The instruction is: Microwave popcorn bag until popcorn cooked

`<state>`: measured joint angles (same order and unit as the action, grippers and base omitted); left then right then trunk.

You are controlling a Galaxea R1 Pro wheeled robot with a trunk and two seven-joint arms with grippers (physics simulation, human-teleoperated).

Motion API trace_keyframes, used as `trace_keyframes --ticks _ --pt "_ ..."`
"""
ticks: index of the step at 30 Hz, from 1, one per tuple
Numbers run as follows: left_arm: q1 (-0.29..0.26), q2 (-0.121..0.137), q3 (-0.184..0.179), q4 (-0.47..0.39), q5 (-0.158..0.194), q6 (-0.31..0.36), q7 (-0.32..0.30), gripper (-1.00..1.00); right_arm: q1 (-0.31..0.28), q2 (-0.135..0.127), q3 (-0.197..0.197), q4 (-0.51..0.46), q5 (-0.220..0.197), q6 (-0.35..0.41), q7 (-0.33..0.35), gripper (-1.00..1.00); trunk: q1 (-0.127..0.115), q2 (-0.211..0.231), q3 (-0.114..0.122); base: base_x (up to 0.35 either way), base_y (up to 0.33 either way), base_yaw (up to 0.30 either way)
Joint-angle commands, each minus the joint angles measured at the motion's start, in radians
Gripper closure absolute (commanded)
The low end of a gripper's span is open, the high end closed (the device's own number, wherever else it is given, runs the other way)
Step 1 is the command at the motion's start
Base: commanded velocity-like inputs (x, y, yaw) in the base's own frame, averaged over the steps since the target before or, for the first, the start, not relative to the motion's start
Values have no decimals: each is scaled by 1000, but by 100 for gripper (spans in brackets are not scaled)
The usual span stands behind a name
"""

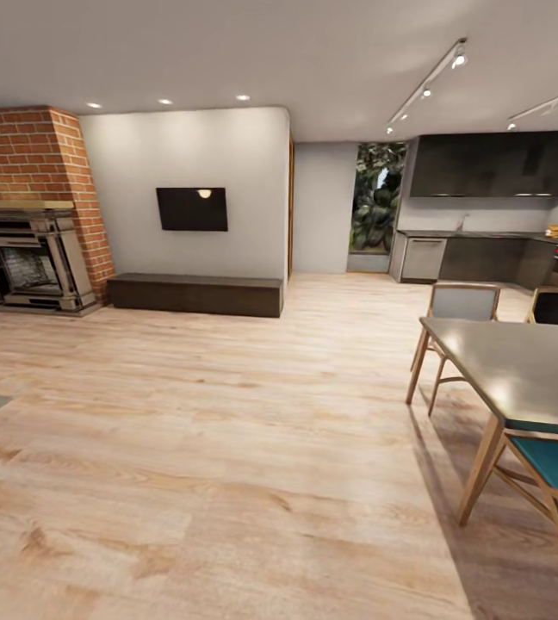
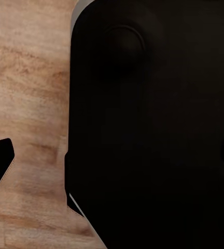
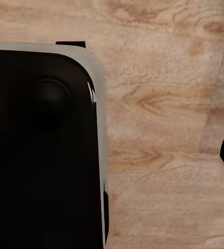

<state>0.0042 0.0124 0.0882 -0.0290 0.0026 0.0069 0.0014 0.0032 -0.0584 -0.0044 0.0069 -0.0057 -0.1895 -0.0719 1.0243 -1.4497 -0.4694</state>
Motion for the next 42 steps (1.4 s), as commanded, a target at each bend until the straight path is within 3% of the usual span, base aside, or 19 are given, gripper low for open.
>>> trace_keyframes --ticks 1,42 --pt "0 0 7 -2 0 1 0 -100 0 0 0 1 0 -4 -2 -100 1 0 -1 339 0 0" --pt "0 0 8 -2 0 2 0 -100 0 0 0 1 0 -4 -2 -100 1 0 -1 340 0 0"
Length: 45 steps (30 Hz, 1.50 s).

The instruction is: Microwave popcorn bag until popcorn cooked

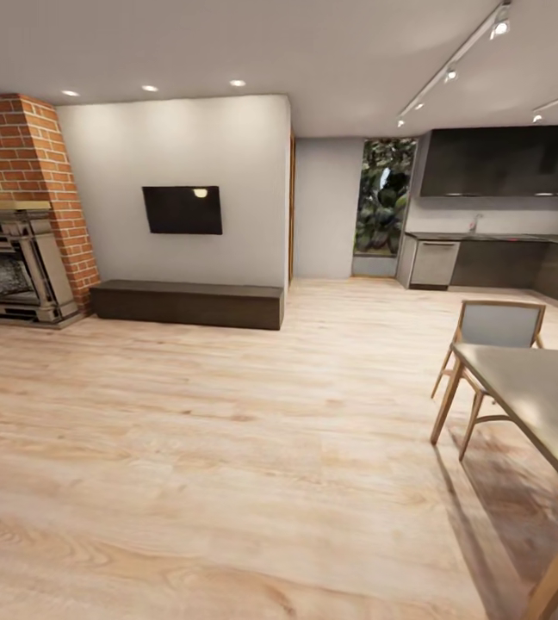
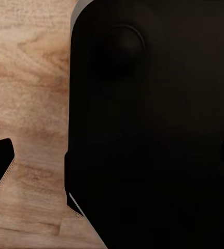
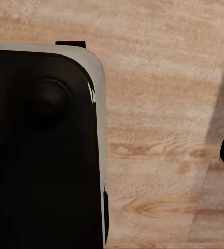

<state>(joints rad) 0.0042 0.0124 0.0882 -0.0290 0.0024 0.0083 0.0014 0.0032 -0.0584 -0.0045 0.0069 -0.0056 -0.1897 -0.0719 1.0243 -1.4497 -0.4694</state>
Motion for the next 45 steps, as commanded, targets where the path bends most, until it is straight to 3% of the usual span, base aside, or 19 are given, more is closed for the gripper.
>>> trace_keyframes --ticks 1,45 --pt "0 0 8 -2 0 1 0 -100 0 0 0 1 0 -5 -2 -100 1 0 -1 340 0 0" --pt "0 0 8 -2 0 0 0 -100 0 0 -1 -1 0 -4 -2 -100 1 0 -1 340 0 0"
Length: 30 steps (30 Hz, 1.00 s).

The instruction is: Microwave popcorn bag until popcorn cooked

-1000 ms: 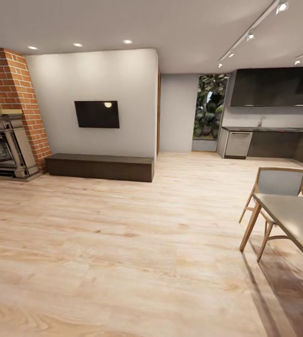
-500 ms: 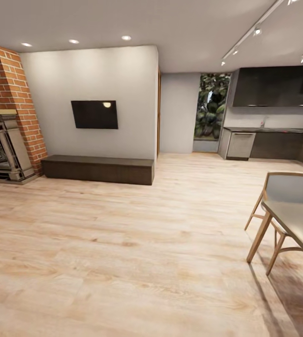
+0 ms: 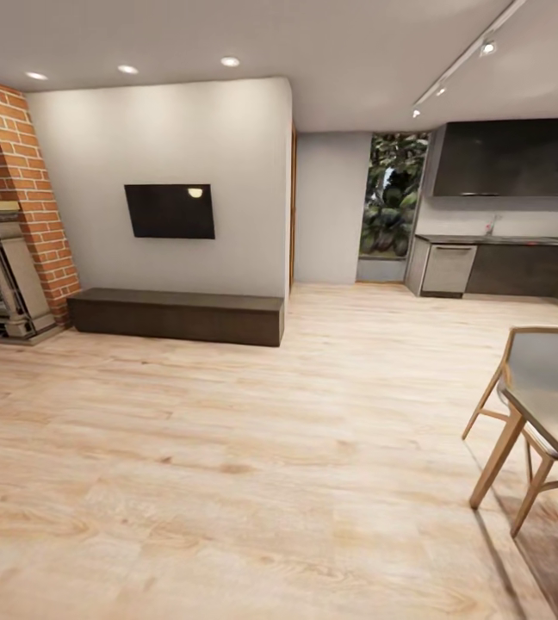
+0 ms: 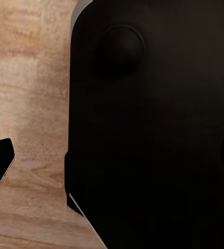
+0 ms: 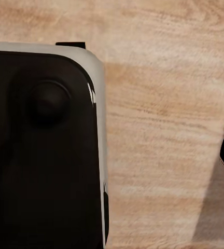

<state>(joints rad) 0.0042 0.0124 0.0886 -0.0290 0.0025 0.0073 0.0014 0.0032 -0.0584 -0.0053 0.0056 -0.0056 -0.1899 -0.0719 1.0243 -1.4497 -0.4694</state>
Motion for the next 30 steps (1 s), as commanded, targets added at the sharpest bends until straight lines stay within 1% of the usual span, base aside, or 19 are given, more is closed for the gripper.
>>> trace_keyframes --ticks 1,18,30 --pt "0 0 8 -2 0 1 0 -100 0 0 0 1 0 -4 -2 -100 1 0 -1 340 0 0" --pt "0 -1 8 0 -1 10 0 -100 0 0 1 1 0 -4 -2 -100 1 0 -1 339 0 0" --pt "0 0 8 0 0 11 0 -100 0 0 1 1 0 -4 -2 -100 1 0 -1 308 0 0"
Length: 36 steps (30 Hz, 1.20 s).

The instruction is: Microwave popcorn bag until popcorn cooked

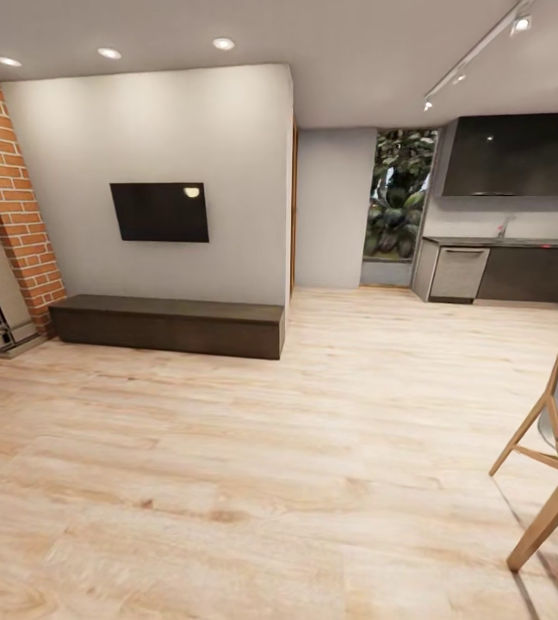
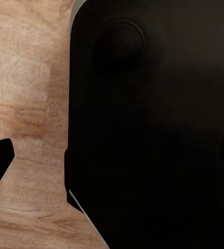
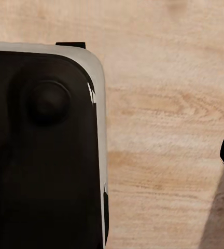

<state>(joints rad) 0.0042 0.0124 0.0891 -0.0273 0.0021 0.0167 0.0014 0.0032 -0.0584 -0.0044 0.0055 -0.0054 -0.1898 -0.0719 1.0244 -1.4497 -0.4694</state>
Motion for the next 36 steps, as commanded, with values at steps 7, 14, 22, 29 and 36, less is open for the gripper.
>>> trace_keyframes --ticks 7,14,22,29,36 --pt "0 0 8 -2 1 2 0 -100 0 0 0 1 -1 -5 -2 -100 1 0 -1 304 0 0" --pt "0 0 8 -2 1 2 0 -100 0 0 0 1 -1 -4 -2 -100 1 0 -1 304 0 0" --pt "0 0 8 -2 1 2 0 -100 0 0 0 1 0 -5 -2 -100 1 0 -1 304 0 0" --pt "0 0 9 -2 1 2 0 -100 0 0 0 1 0 -4 -2 -100 1 0 -1 304 0 0" --pt "0 0 9 -2 1 2 0 -100 0 0 0 1 -1 -5 -2 -100 1 0 -1 304 0 0"
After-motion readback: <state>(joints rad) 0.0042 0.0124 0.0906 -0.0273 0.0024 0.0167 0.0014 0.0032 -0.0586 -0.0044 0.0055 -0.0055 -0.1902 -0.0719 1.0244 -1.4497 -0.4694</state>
